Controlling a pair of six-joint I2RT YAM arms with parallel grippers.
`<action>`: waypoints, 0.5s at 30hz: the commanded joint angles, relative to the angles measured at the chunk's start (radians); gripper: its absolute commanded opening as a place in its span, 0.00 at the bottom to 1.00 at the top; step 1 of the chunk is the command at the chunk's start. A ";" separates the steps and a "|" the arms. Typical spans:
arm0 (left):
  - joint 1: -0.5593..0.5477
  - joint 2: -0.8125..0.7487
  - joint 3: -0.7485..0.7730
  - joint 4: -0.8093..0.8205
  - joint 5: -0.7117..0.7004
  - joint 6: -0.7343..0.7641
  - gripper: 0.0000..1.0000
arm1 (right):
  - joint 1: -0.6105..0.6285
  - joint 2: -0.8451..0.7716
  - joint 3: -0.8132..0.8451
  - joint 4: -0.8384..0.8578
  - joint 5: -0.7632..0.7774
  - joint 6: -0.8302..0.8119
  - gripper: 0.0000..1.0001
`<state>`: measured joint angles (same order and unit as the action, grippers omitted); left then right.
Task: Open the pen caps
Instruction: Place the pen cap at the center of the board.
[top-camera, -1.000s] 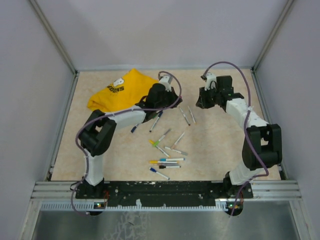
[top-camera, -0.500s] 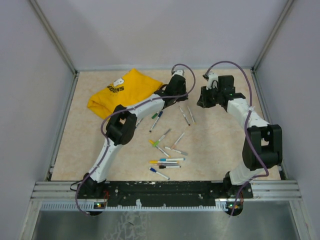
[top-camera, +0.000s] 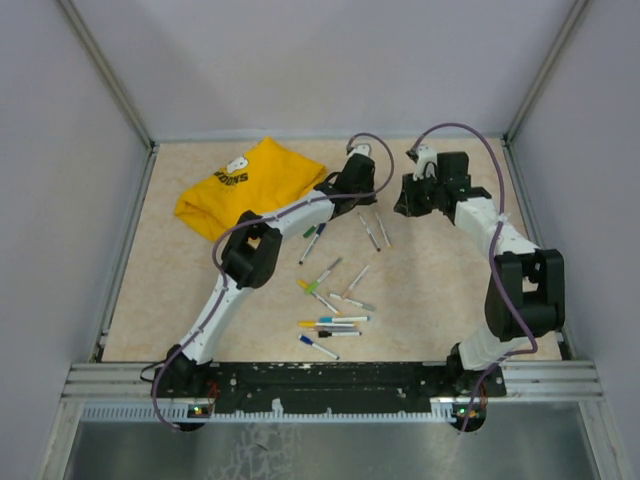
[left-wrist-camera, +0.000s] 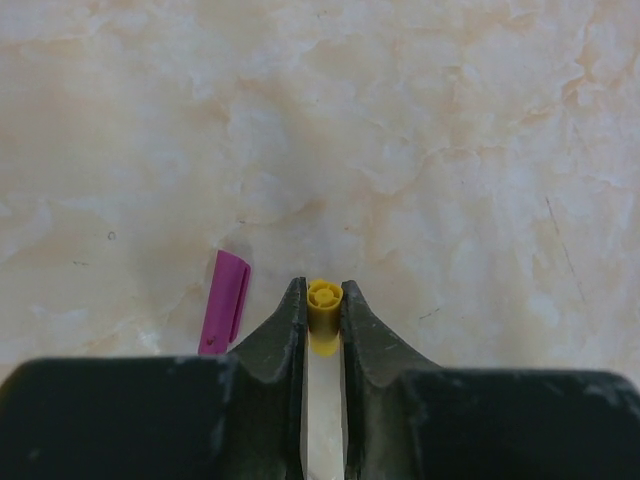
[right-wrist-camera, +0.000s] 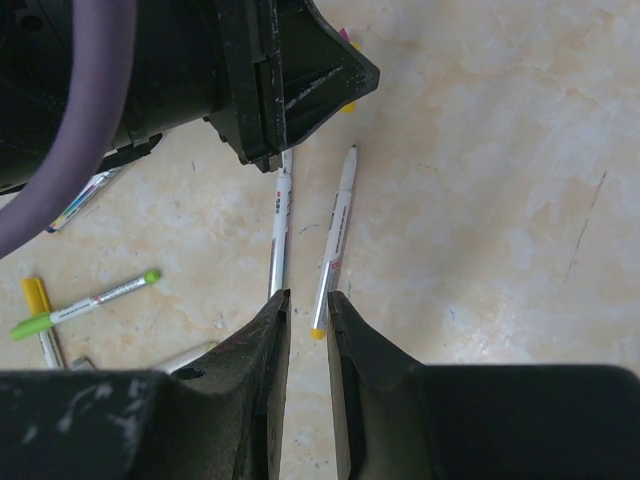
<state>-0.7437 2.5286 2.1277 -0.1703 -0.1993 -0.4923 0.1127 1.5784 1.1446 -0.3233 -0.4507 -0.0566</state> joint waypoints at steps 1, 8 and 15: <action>0.005 0.030 0.040 0.006 -0.021 0.023 0.17 | -0.011 -0.052 0.000 0.038 -0.021 0.008 0.22; 0.007 0.040 0.041 0.012 -0.012 0.036 0.27 | -0.013 -0.052 -0.001 0.038 -0.026 0.009 0.22; 0.007 0.025 0.042 0.015 -0.019 0.049 0.38 | -0.014 -0.052 -0.001 0.038 -0.032 0.009 0.22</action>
<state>-0.7437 2.5526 2.1319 -0.1677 -0.2035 -0.4664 0.1101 1.5772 1.1385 -0.3218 -0.4660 -0.0513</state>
